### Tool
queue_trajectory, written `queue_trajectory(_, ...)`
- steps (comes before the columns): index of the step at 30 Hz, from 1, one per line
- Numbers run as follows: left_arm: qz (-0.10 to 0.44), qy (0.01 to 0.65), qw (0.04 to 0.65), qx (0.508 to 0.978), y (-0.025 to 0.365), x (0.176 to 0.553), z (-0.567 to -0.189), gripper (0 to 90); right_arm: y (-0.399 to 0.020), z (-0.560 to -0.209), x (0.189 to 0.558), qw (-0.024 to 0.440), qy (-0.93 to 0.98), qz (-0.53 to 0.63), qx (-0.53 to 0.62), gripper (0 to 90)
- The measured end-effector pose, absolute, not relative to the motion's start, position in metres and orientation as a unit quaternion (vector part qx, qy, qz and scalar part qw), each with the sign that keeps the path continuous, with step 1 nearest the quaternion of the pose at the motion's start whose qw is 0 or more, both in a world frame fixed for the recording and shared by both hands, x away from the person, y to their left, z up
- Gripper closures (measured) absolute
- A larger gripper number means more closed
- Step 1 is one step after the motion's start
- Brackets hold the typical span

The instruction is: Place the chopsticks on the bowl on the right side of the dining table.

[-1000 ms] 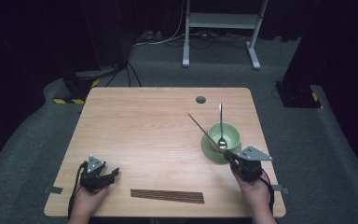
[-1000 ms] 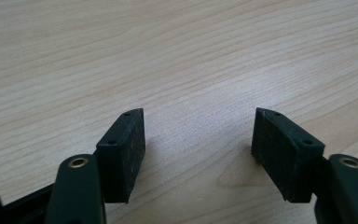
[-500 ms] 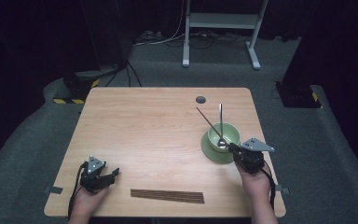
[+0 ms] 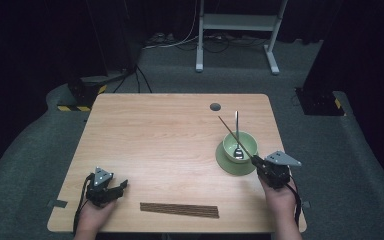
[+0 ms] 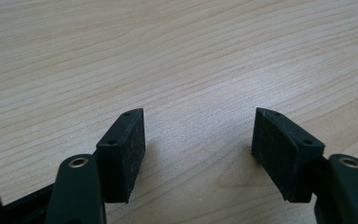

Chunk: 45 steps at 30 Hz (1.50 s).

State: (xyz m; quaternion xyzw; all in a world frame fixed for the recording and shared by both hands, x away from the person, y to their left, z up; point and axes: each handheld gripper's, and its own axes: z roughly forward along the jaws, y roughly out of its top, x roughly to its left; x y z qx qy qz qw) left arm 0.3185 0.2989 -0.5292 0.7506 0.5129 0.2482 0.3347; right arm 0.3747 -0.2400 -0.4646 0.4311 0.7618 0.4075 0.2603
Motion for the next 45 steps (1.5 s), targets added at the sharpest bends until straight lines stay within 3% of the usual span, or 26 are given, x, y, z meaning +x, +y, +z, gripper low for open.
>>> queue_trajectory(38, 0.253, 0.511, 0.332, 0.751, 0.298, 0.318, -0.529, 35.5, -0.233, -0.469, 0.37, 0.251, 0.782, 0.402, 0.406, 83.1)
queue_trajectory(45, 0.251, 0.513, 0.335, 0.75, 0.298, 0.318, -0.529, 35.6, -0.23, -0.463, 0.368, 0.257, 0.778, 0.41, 0.4, 67.0)
